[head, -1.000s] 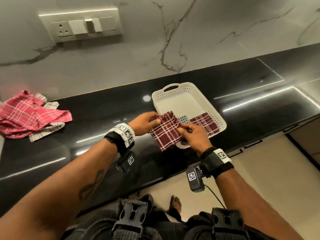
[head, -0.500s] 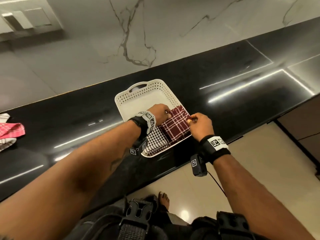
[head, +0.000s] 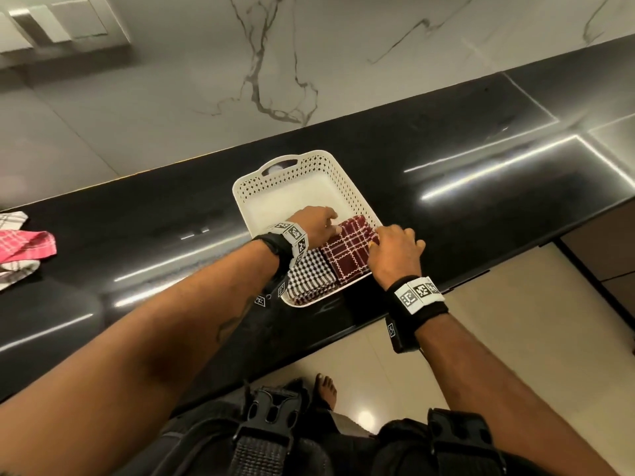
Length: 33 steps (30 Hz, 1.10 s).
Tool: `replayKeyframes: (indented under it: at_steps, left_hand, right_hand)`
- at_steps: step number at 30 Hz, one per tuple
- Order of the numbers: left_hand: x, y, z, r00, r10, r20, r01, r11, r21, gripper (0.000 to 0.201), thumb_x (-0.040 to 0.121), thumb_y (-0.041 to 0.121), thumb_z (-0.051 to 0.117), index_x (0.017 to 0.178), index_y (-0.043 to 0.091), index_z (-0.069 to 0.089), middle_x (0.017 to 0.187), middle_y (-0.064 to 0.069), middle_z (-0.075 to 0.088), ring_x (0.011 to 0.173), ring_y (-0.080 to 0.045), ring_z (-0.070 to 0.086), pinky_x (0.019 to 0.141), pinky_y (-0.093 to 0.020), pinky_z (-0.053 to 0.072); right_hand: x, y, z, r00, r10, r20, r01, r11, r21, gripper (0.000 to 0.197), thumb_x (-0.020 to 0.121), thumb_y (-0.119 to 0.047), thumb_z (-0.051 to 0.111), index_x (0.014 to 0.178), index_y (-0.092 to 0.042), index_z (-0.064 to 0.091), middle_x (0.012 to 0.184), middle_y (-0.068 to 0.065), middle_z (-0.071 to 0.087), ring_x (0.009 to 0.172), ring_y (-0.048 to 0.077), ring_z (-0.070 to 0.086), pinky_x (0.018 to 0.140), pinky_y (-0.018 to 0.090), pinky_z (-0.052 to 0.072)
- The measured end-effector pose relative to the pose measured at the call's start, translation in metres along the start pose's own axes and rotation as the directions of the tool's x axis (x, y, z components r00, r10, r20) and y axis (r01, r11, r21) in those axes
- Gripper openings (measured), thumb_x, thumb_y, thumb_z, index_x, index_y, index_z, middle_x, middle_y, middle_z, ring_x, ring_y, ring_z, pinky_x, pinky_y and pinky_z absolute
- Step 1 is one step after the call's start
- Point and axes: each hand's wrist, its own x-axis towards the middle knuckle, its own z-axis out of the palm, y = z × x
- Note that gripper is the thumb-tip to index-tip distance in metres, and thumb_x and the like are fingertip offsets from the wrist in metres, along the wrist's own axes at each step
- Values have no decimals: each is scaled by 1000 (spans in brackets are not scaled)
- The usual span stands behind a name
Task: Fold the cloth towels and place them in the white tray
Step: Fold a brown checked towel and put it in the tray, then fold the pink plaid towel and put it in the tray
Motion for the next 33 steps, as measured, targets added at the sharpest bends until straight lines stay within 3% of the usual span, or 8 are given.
replayKeyframes:
  at_steps: [3, 6, 11, 17, 22, 27, 30, 33]
  left_hand:
    - [-14, -21, -21, 988, -9, -153, -1, 998, -68, 41, 101, 38, 51, 137, 20, 55, 131, 1, 63, 120, -21, 57, 105, -38, 42]
    - [-37, -58, -44, 963, -74, -258, 35, 988, -153, 32, 100, 32, 55, 129, 21, 61, 129, 2, 64, 116, -19, 59, 100, -33, 42]
    - [-124, -174, -76, 907, -245, -341, 184, 962, -202, 25, 97, 27, 53, 118, 22, 67, 118, 2, 67, 107, -18, 62, 95, -35, 49]
    - [-264, -343, -88, 768, -512, -385, 471, 859, -202, 22, 93, 18, 57, 110, 13, 70, 115, -9, 69, 107, -27, 64, 95, -36, 50]
    - [-345, -455, -91, 667, -601, -440, 625, 773, -110, 30, 88, 20, 59, 118, 15, 66, 127, -12, 56, 117, -35, 56, 101, -45, 47]
    - [-353, -500, -102, 710, -524, -471, 601, 799, 15, 44, 80, 15, 66, 124, 17, 65, 145, -9, 42, 129, -36, 44, 108, -49, 41]
    - [-338, -508, -112, 795, -472, -381, 556, 818, 147, 45, 83, 18, 68, 128, 21, 65, 159, -6, 26, 143, -33, 27, 117, -50, 29]
    - [-324, -511, -111, 821, -459, -340, 541, 816, 205, 48, 87, 16, 63, 135, 18, 60, 161, -5, 24, 146, -33, 22, 118, -52, 25]
  right_hand:
    - [-6, -29, -8, 991, -105, -85, 106, 994, 7, 35, 92, -27, 54, 125, -18, 57, 135, 6, 47, 121, 27, 40, 101, 50, 35]
    - [-15, -70, -3, 979, -201, -35, 201, 980, -3, 43, 91, -29, 55, 133, -18, 53, 147, 8, 39, 135, 30, 31, 110, 55, 30]
    - [-60, -185, 43, 893, -442, 81, 442, 897, 29, 44, 88, -27, 57, 130, -17, 54, 147, 11, 40, 135, 33, 33, 106, 54, 35]
    - [-144, -331, 130, 666, -634, 393, 660, 746, 87, 54, 95, -41, 54, 144, -22, 41, 161, 10, 19, 148, 35, 14, 116, 56, 22]
    - [-185, -404, 189, 517, -593, 617, 717, 694, 66, 68, 95, -54, 50, 154, -34, 22, 166, 6, -3, 149, 43, -5, 115, 69, 5]
    - [-194, -414, 199, 541, -520, 660, 680, 733, 19, 78, 91, -54, 57, 155, -44, 14, 166, 1, -11, 148, 44, -17, 113, 72, -2]
    - [-191, -416, 198, 540, -502, 676, 664, 748, 25, 79, 90, -53, 60, 154, -46, 14, 166, -1, -12, 148, 41, -19, 113, 71, -2]
    - [-190, -416, 200, 548, -493, 676, 648, 761, 29, 79, 90, -53, 61, 154, -47, 13, 166, -4, -14, 148, 38, -21, 115, 70, -3]
